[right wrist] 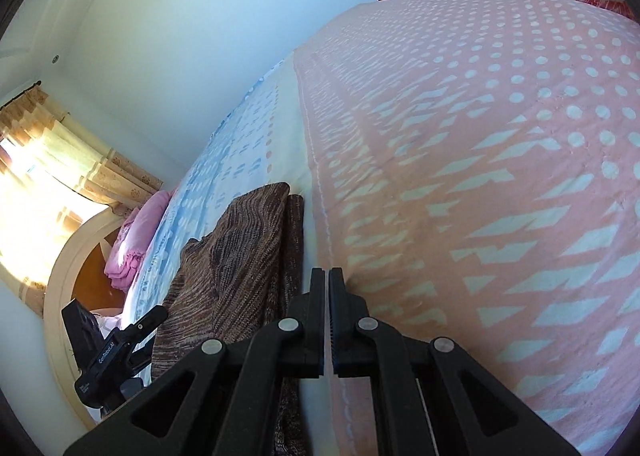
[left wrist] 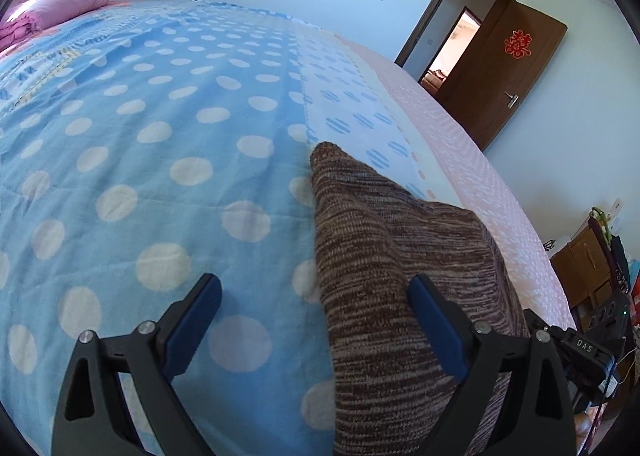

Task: Fold small clothes

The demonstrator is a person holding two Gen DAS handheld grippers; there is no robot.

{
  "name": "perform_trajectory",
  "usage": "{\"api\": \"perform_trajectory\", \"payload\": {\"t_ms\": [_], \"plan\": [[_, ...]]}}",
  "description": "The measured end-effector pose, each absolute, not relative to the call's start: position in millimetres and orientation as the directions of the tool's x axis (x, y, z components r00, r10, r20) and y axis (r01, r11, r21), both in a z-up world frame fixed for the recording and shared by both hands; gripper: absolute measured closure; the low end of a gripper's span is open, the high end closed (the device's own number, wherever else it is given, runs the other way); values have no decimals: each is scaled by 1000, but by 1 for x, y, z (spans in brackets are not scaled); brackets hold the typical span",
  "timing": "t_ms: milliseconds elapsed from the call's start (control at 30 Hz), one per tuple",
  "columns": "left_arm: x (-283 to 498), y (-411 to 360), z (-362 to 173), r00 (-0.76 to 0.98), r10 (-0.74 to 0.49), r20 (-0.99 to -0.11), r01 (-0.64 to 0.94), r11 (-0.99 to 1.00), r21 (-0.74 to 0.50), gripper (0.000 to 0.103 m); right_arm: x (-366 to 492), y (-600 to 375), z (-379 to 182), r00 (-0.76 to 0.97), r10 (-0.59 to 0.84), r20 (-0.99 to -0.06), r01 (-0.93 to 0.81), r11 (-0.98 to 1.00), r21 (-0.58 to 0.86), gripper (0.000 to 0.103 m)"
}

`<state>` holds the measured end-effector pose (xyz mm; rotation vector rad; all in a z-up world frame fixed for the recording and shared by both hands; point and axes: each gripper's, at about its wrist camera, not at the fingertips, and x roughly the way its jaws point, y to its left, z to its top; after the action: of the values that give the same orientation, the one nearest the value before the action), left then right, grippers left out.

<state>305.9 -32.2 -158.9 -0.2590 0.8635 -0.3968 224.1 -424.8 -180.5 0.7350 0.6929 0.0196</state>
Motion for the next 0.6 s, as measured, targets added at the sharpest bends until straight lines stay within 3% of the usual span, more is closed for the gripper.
{"api": "perform_trajectory", "payload": {"t_ms": [167, 233, 267, 300, 600], "plan": [[305, -38, -164, 590, -432, -682, 259, 901, -347, 4, 230, -422, -181, 776, 255, -576, 207, 760, 616, 98], [305, -38, -165, 584, -439, -683, 266, 898, -350, 1, 230, -420, -179, 784, 247, -569, 203, 765, 612, 78], [305, -37, -166, 584, -440, -682, 266, 898, -351, 1, 230, -419, -177, 792, 242, -560, 197, 767, 611, 59], [305, -37, -166, 585, -441, -680, 267, 897, -352, 1, 229, -418, -174, 805, 237, -544, 185, 770, 610, 52], [303, -32, -166, 584, -462, -667, 270, 886, -377, 1, 237, -398, -168, 791, 285, -541, 102, 810, 577, 51]]}}
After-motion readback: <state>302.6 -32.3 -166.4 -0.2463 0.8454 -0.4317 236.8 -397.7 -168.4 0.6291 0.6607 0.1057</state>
